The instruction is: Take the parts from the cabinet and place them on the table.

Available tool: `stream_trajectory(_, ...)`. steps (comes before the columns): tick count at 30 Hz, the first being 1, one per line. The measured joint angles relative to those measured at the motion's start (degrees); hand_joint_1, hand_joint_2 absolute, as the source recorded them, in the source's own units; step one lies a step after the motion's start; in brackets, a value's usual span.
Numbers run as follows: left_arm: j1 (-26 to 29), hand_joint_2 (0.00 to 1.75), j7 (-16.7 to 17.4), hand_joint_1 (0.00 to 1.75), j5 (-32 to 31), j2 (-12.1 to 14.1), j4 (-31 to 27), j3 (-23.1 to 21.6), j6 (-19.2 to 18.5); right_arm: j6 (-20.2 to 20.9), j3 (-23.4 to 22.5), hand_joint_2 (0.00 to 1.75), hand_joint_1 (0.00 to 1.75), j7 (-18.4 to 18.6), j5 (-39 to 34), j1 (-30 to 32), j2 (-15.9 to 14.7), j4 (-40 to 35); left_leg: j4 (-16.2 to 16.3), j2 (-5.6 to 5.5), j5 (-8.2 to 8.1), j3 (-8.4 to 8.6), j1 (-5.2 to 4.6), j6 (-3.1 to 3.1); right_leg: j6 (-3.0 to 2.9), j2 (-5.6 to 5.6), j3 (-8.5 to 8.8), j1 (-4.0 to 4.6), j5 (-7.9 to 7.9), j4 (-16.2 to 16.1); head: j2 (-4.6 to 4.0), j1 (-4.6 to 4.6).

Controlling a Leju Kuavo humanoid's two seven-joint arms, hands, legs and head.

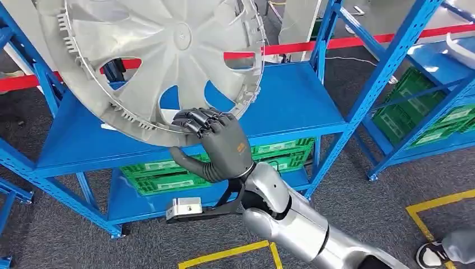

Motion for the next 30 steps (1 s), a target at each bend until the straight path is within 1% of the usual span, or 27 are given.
stream_trajectory(1, 0.03, 1.75, 0.00, 0.00, 0.00, 0.00, 0.00, 0.00, 0.00, 0.05, 0.04, 1.75, 1.75, -0.07, 0.11, 0.05, 0.00, 0.00, 0.07, 0.03, 0.52, -0.78, -0.15, 0.02, -0.34, 0.00, 1.54, 0.18, 1.75, -0.98, 0.00, 0.00)
stream_trajectory(2, 0.05, 1.75, 0.00, 0.00, 0.00, 0.00, 0.00, 0.00, 0.00, 0.13, 0.13, 1.75, 1.75, -0.11, 0.31, 0.06, -0.02, 0.00, 0.17, 0.04, 1.04, -1.46, -0.33, 0.00, -0.82, 0.00, 4.36, 0.41, 3.80, -4.31, 0.00, 0.00)
stream_trajectory(3, 0.04, 1.75, 0.00, 0.00, -0.02, -0.02, 0.02, 0.00, 0.00, 0.20, 0.20, 1.75, 1.75, -0.13, 0.37, 0.04, 0.00, 0.00, 0.23, 0.00, 1.48, -1.99, -0.47, -0.06, -1.51, 0.04, 8.19, 0.71, 5.07, -9.35, 0.00, 0.00)
stream_trajectory(4, 0.01, 1.75, -0.06, 0.00, -0.09, -0.06, 0.02, 0.00, 0.00, 0.22, 0.22, 1.75, 1.75, -0.13, 0.42, 0.01, 0.00, 0.00, 0.33, 0.00, 1.89, -2.29, -0.50, -0.17, -2.30, 0.04, 11.97, 1.14, 4.49, -14.56, 0.00, -0.02)
stream_trajectory(5, 0.02, 1.75, -0.15, 0.00, -0.11, -0.22, 0.02, 0.00, 0.00, 0.29, 0.24, 1.75, 1.75, -0.13, 0.46, -0.04, 0.02, 0.00, 0.44, -0.06, 2.32, -2.64, -0.80, -0.57, -2.84, 0.00, 14.48, 1.30, 2.46, -18.91, 0.00, -0.07)
stream_trajectory(6, 0.04, 1.75, -0.26, 0.00, -0.15, -0.20, 0.00, 0.00, 0.02, 0.35, 0.26, 1.75, 1.75, -0.09, 0.50, -0.03, 0.04, -0.02, 0.08, -0.01, 2.79, -2.54, -0.48, -0.93, -2.49, 0.05, 14.00, 1.56, 3.03, -18.55, 0.00, -0.04)
stream_trajectory(8, -0.04, 1.75, -0.52, 0.00, -0.26, -0.13, -0.02, 0.00, 0.02, 0.39, 0.26, 1.75, 1.75, -0.11, 0.61, -0.14, 0.04, -0.02, -0.30, -0.01, 3.87, -2.68, -0.24, -1.65, -3.05, 0.08, 13.57, 1.86, 3.69, -18.94, 0.00, 0.13)
stream_trajectory(9, -0.01, 1.75, -0.52, 0.00, -0.33, -0.09, -0.02, 0.00, 0.06, 0.39, 0.28, 1.75, 1.75, -0.13, 0.68, -0.10, 0.04, -0.02, -0.41, -0.10, 4.19, -2.90, -0.57, -2.07, -3.49, -0.02, 13.37, 1.25, 4.60, -19.68, 0.00, 0.15)
stream_trajectory(10, -0.03, 1.75, -0.53, 0.00, -0.33, 0.04, -0.04, 0.00, 0.19, 0.41, 0.28, 1.75, 1.75, -0.13, 0.74, -0.16, 0.04, -0.02, 0.31, -0.25, 2.65, -3.26, -0.28, -2.30, -3.73, -0.42, 13.02, 1.06, 5.28, -19.81, 0.00, 0.20)
stream_trajectory(11, -0.02, 1.75, -0.52, 0.00, -0.33, 0.04, -0.04, 0.00, 0.22, 0.42, 0.28, 1.75, 1.75, -0.13, 0.79, -0.13, 0.11, -0.02, 2.19, -0.23, -0.31, -3.90, -0.29, -2.52, -4.22, -0.39, 12.28, 0.96, 5.90, -19.86, 0.00, 0.02)
stream_trajectory(13, -0.06, 1.75, -0.53, 0.00, -0.33, 0.15, -0.04, 0.00, 0.22, 0.46, 0.28, 1.75, 1.75, 0.09, 1.03, 0.08, 0.11, -0.02, 10.33, -0.20, -6.76, -6.07, -0.02, -3.20, -4.23, -0.39, 10.56, 0.91, 7.29, -19.81, 0.00, -0.17)
stream_trajectory(14, -0.06, 1.75, -0.50, 0.00, -0.35, 0.24, -0.04, 0.00, 0.22, 0.50, 0.28, 1.75, 1.75, 0.22, 1.16, 0.20, 0.11, -0.02, 14.35, -0.20, -8.28, -6.85, 0.05, -3.48, -4.16, -0.40, 9.54, 0.91, 8.03, -19.74, 0.00, -0.22)
stream_trajectory(15, -0.06, 1.75, -0.48, 0.00, -0.35, 0.31, -0.04, 0.00, 0.26, 0.57, 0.28, 1.75, 1.75, 0.28, 1.25, 0.38, 0.11, -0.02, 16.48, -0.20, -7.97, -6.81, 0.12, -3.64, -4.04, -0.42, 8.71, 0.87, 8.67, -19.70, 0.00, -0.22)
stream_trajectory(16, -0.05, 1.75, -0.46, 0.00, -0.35, 0.37, -0.04, 0.00, 0.42, 0.61, 0.28, 1.75, 1.75, 0.50, 1.31, 0.61, 0.11, -0.02, 16.54, -0.19, -5.91, -5.67, 0.25, -3.81, -3.77, -0.45, 7.67, 0.74, 9.41, -19.59, 0.00, -0.17)
stream_trajectory(17, -0.06, 1.75, -0.42, 0.00, -0.35, 0.46, -0.04, 0.00, 0.65, 0.61, 0.28, 1.75, 1.75, 0.76, 1.47, 0.81, 0.11, -0.02, 14.32, -0.18, -3.30, -3.52, 0.36, -3.94, -3.52, -0.48, 6.66, 0.58, 10.05, -19.38, 0.00, -0.22)
stream_trajectory(18, -0.06, 1.75, -0.28, 0.00, -0.35, 0.50, -0.07, 0.00, 0.85, 0.61, 0.28, 1.75, 1.75, 0.83, 1.69, 0.92, 0.11, -0.02, 10.15, -0.19, -1.48, -0.27, 0.54, -4.15, -3.19, -0.48, 5.71, 0.37, 10.61, -19.07, 0.00, -0.20)
stream_trajectory(19, -0.12, 1.75, -0.20, 0.00, -0.35, 0.50, -0.07, 0.00, 0.96, 0.59, 0.28, 1.75, 1.75, 0.83, 1.84, 0.99, 0.11, -0.02, 5.08, -0.22, -1.77, 3.47, 0.82, -4.42, -2.80, -0.47, 5.04, 0.30, 11.06, -18.65, 0.00, -0.22)
stream_trajectory(20, -0.29, 1.75, -0.13, 0.00, -0.35, 0.28, -0.04, 0.00, 0.96, 0.55, 0.28, 1.75, 1.75, 0.83, 1.92, 1.10, 0.15, -0.04, 0.30, -0.33, -4.80, 6.75, 0.52, -4.65, -2.38, -0.41, 4.45, 0.48, 11.45, -18.45, 0.00, -0.48)
stream_trajectory(21, -0.34, 1.75, -0.15, 0.00, -0.37, 0.37, -0.09, 0.00, 0.98, 0.53, 0.28, 1.75, 1.75, 0.90, 1.97, 1.23, 0.20, -0.04, -0.80, -0.56, -5.17, 7.07, 0.19, -2.96, -2.02, -0.41, 4.55, 0.59, 12.09, -18.52, 0.00, -0.29)
stream_trajectory(23, -0.39, 1.75, -0.15, 0.00, -0.37, 0.31, -0.04, 0.00, 0.96, 0.55, 0.28, 1.75, 1.75, 0.74, 2.14, 1.26, 0.20, -0.02, -0.72, -0.52, -4.57, 5.96, 0.01, -2.06, -1.37, -0.47, 4.56, 0.50, 13.38, -18.99, 0.00, -0.41)
stream_trajectory(24, -0.33, 1.75, -0.15, 0.00, -0.37, 0.22, -0.02, 0.00, 0.96, 0.46, 0.28, 1.75, 1.75, 0.78, 2.25, 1.39, 0.20, -0.02, -0.83, -0.40, -3.94, 5.43, 0.02, -1.30, -0.91, -0.44, 4.41, 0.42, 14.00, -19.17, 0.00, -0.43)
stream_trajectory(25, -0.38, 1.75, -0.07, 0.00, -0.39, 0.17, 0.07, 0.00, 0.96, 0.39, 0.28, 1.75, 1.75, 0.83, 2.36, 1.46, 0.18, -0.02, -0.85, 0.06, -3.20, 4.84, 0.26, -0.59, -0.67, -0.35, 3.95, 0.20, 13.15, -18.75, 0.00, -0.44)
stream_trajectory(26, -0.37, 1.75, 0.02, 0.00, -0.39, 0.24, 0.04, 0.00, 0.96, 0.35, 0.28, 1.75, 1.75, 0.83, 2.47, 1.48, 0.18, -0.02, -0.89, 0.02, -2.47, 4.16, 0.21, -0.17, -0.51, -0.32, 3.11, 0.22, 9.77, -17.02, 0.00, -0.26)
stream_trajectory(27, -0.38, 1.75, 0.02, 0.00, -0.39, 0.37, 0.00, 0.02, 0.98, 0.35, 0.28, 1.75, 1.75, 0.89, 2.73, 1.51, 0.18, -0.02, -0.87, 0.10, -1.64, 3.26, 0.19, 0.05, -0.30, -0.26, 2.12, 0.21, 5.64, -13.32, 0.00, -0.22)
stream_trajectory(28, -0.41, 1.75, 0.02, 0.00, -0.39, 0.42, 0.00, 0.02, 0.98, 0.35, 0.28, 1.75, 1.75, 1.02, 2.97, 1.81, 0.18, -0.02, -0.80, 0.13, -0.75, 2.10, 0.10, 0.17, -0.15, -0.25, 1.04, 0.21, 1.95, -8.42, 0.00, -0.22)
stream_trajectory(29, -0.41, 1.75, 0.02, 0.00, -0.37, 0.46, -0.02, 0.02, 0.96, 0.31, 0.28, 1.75, 1.75, 1.11, 3.06, 2.18, 0.18, -0.02, -0.74, 0.12, 0.03, 1.06, -0.02, 0.28, -0.13, -0.24, 0.36, 0.22, -0.03, -4.18, 0.00, -0.20)
stream_trajectory(30, -0.38, 1.75, 0.02, 0.00, -0.31, 0.57, -0.02, 0.02, 0.98, 0.28, 0.28, 1.75, 1.75, 1.09, 3.19, 2.50, 0.18, -0.02, -0.62, 0.13, 0.81, -0.06, -0.17, 0.32, -0.21, -0.23, 0.24, 0.26, -0.27, -0.96, 0.00, -0.20)
